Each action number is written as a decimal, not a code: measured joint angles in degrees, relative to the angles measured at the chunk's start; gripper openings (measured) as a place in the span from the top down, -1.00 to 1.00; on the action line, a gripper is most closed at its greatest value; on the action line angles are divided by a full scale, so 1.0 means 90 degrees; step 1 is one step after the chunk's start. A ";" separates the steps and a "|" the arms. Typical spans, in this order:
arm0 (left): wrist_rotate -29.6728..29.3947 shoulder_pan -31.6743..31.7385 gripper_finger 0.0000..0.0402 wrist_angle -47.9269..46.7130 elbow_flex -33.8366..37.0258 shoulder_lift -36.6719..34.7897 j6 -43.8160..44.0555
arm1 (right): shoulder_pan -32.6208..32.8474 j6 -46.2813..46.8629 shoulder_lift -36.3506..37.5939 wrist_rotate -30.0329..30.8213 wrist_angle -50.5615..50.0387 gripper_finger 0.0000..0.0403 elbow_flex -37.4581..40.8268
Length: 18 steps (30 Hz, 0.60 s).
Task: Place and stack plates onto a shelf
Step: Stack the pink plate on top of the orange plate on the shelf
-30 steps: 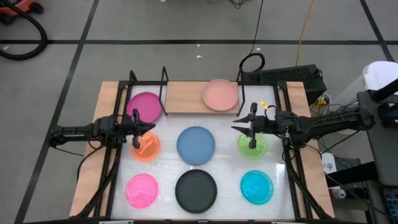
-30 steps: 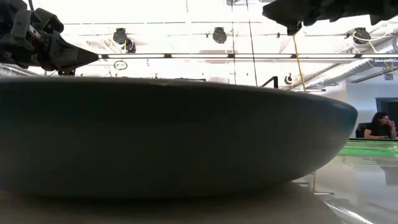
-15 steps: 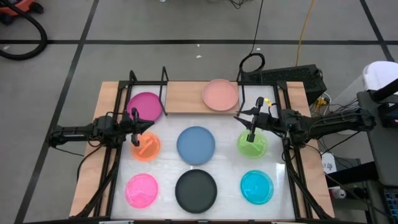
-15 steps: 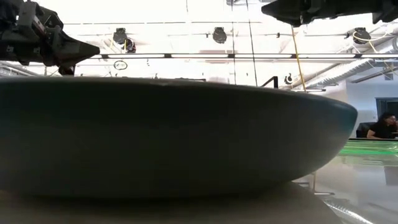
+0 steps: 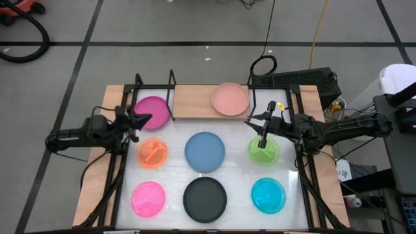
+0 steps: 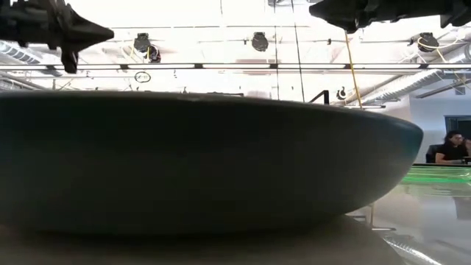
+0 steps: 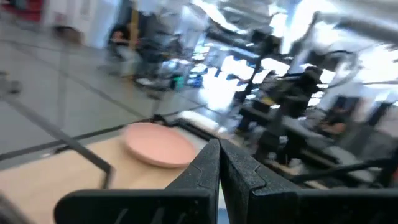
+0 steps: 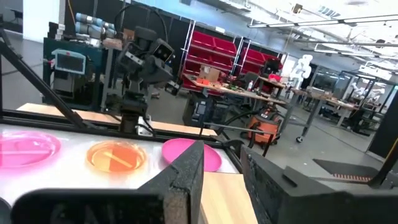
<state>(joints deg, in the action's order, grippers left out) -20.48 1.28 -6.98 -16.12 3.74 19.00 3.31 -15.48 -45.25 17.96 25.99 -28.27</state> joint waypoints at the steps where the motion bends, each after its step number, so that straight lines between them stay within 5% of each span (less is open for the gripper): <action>1: -0.0093 0.0000 0.94 -0.0162 -0.0203 0.0178 -0.0003 | 0.0000 -0.0003 0.0002 0.0000 0.0017 0.56 0.0000; 11: -0.0690 0.0005 0.94 -0.2295 -0.2611 0.3281 -0.0808 | 0.0000 -0.0095 -0.0010 -0.0002 0.0037 0.56 -0.0002; 18: -0.0776 0.0141 0.94 -0.3480 -0.3011 0.4921 -0.0312 | 0.0000 -0.0034 -0.0165 -0.0003 -0.0012 0.56 -0.0001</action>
<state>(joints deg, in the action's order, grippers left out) -27.46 2.55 -38.30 -43.22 48.03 16.20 3.31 -15.78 -46.74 17.93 25.89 -28.28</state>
